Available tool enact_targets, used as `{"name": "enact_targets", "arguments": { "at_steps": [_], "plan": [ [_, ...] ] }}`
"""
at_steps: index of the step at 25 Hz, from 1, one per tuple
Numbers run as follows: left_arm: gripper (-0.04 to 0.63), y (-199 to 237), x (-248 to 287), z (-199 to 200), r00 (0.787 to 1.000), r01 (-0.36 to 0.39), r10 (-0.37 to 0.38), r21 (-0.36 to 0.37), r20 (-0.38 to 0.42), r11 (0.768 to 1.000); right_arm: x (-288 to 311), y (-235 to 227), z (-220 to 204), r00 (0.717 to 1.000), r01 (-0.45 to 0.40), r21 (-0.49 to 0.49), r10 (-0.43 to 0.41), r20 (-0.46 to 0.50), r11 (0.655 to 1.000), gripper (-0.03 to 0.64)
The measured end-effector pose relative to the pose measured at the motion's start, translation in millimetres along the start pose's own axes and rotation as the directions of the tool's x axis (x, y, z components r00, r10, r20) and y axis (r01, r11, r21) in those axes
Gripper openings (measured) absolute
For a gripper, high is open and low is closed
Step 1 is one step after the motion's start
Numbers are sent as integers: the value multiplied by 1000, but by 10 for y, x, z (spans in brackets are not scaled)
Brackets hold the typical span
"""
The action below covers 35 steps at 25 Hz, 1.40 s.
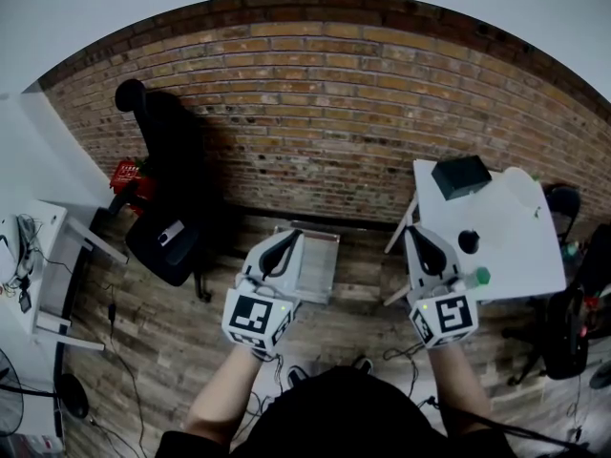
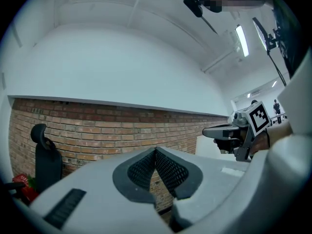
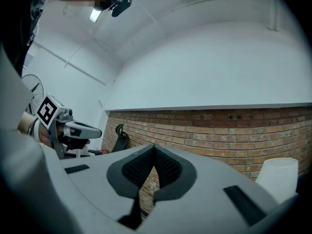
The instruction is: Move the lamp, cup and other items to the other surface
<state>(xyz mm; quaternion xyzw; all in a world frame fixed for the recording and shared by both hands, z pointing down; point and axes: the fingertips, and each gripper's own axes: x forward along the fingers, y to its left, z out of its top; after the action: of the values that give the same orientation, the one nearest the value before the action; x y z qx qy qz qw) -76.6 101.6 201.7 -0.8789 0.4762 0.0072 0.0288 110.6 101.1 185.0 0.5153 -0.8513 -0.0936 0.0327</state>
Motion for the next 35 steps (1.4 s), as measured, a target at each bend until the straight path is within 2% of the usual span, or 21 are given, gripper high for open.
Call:
{"name": "enact_targets", "arguments": {
  "at_steps": [6, 12, 26, 35],
  "plan": [
    [6, -2, 7, -64, 999, -5, 4, -12, -36, 1000, 5, -15, -38, 1000, -1, 4, 1, -6, 1000, 5],
    [6, 17, 69, -43, 1000, -6, 6, -3, -10, 1000, 27, -60, -85, 1000, -2, 7, 2, -15, 1000, 5],
    [6, 39, 113, -91, 1000, -8, 6, -63, -23, 998, 54, -98, -165, 1000, -9, 24, 9, -25, 1000, 5],
    [6, 47, 91, -101, 1000, -3, 1, -62, -31, 998, 47, -63, -135, 1000, -15, 16, 15, -26, 1000, 5]
  ]
}}
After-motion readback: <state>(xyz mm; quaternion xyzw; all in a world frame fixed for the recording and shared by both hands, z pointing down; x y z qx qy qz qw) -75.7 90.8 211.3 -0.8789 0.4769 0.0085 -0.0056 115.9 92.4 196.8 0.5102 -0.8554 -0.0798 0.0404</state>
